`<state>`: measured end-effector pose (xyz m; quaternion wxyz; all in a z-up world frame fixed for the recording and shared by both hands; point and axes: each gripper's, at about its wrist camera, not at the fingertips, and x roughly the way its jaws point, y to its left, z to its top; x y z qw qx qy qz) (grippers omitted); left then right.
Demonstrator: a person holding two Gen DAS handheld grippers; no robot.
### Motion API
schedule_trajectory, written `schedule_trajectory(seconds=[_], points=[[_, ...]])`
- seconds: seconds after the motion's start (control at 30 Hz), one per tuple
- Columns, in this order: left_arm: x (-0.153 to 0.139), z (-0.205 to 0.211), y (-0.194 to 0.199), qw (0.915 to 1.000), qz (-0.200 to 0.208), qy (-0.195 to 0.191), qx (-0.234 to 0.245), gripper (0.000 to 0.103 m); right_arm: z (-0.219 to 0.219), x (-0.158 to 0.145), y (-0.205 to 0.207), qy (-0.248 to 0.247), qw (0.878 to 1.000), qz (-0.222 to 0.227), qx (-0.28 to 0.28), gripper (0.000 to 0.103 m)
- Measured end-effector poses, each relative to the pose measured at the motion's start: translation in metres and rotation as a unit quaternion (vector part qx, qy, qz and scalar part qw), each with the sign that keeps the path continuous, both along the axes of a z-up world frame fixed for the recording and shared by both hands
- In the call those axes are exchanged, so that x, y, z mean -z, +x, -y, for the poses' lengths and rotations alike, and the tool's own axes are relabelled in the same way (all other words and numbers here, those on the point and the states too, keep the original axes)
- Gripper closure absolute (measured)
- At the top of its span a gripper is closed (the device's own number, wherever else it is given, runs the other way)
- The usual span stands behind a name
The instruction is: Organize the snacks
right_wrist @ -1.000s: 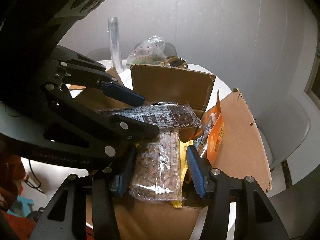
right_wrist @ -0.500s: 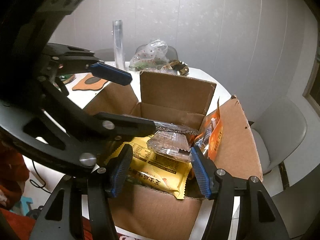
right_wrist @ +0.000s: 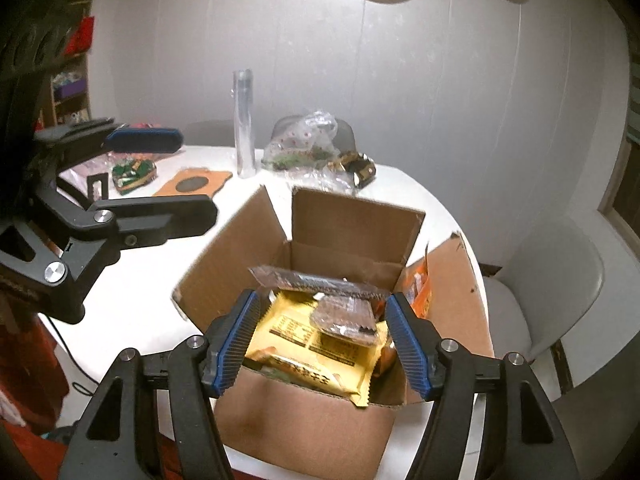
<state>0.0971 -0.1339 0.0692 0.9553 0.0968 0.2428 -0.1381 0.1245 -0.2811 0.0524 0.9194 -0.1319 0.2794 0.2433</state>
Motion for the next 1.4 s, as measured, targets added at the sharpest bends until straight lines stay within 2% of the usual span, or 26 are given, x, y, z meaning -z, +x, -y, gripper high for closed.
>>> schedule_trajectory(seconds=[0.23, 0.47, 0.53, 0.63, 0.9, 1.13, 1.4], points=[[0.005, -0.037, -0.027, 0.9938, 0.050, -0.045, -0.089, 0.003, -0.006, -0.010, -0.016, 0.031, 0.997, 0.059, -0.025, 0.027], [0.028, -0.063, -0.036, 0.9850, 0.066, -0.057, -0.149, 0.002, -0.009, -0.009, -0.036, 0.081, 0.986, 0.143, -0.035, 0.004], [0.036, -0.067, -0.036, 0.9836, 0.064, -0.058, -0.158, 0.002, -0.009, -0.006, -0.042, 0.100, 0.981, 0.162, -0.041, 0.000], [0.046, -0.073, -0.036, 0.9824, 0.060, -0.059, -0.167, 0.002, -0.012, 0.000, -0.051, 0.105, 0.975, 0.189, -0.041, 0.000], [0.071, -0.081, -0.027, 0.9811, 0.037, -0.066, -0.178, 0.002, -0.017, 0.022, -0.042, 0.119, 0.979, 0.155, -0.048, 0.000], [0.074, -0.080, -0.029, 0.9809, 0.039, -0.066, -0.179, 0.002, -0.016, 0.030, -0.035, 0.117, 0.982, 0.139, -0.046, 0.000], [0.073, -0.080, -0.031, 0.9807, 0.041, -0.069, -0.178, 0.002, -0.012, 0.028, -0.037, 0.119, 0.982, 0.140, -0.049, 0.000]])
